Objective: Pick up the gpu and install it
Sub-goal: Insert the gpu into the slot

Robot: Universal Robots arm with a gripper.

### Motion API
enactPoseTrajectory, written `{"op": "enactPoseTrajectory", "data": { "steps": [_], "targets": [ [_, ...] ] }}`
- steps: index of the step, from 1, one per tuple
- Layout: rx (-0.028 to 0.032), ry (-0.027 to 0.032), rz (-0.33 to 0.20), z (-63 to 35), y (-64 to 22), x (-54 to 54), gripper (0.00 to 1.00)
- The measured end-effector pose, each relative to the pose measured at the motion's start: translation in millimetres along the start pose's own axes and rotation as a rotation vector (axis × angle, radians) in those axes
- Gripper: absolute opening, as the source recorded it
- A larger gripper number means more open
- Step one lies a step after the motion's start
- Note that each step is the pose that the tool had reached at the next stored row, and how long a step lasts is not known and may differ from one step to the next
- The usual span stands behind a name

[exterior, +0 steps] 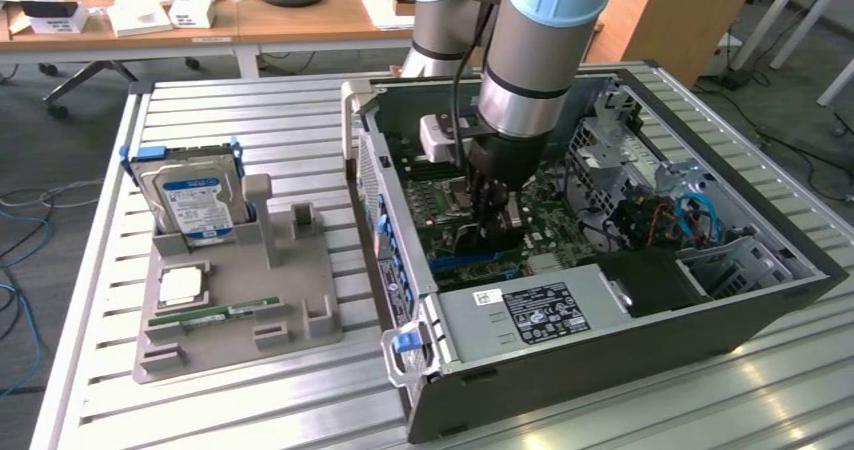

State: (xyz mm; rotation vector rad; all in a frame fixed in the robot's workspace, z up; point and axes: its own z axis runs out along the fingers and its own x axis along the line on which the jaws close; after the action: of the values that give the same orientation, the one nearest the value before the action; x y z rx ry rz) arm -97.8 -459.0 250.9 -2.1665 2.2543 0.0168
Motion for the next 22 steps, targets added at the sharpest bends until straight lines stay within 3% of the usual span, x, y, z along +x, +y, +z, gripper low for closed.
{"op": "enactPoseTrajectory", "data": {
  "steps": [13, 22],
  "targets": [
    [0.0006, -0.0006, -0.001, 0.0, 0.4, 0.0, 0.26],
    [0.0094, -0.0011, -0.003, 0.1, 0.6, 0.0, 0.26]
  ]
}}
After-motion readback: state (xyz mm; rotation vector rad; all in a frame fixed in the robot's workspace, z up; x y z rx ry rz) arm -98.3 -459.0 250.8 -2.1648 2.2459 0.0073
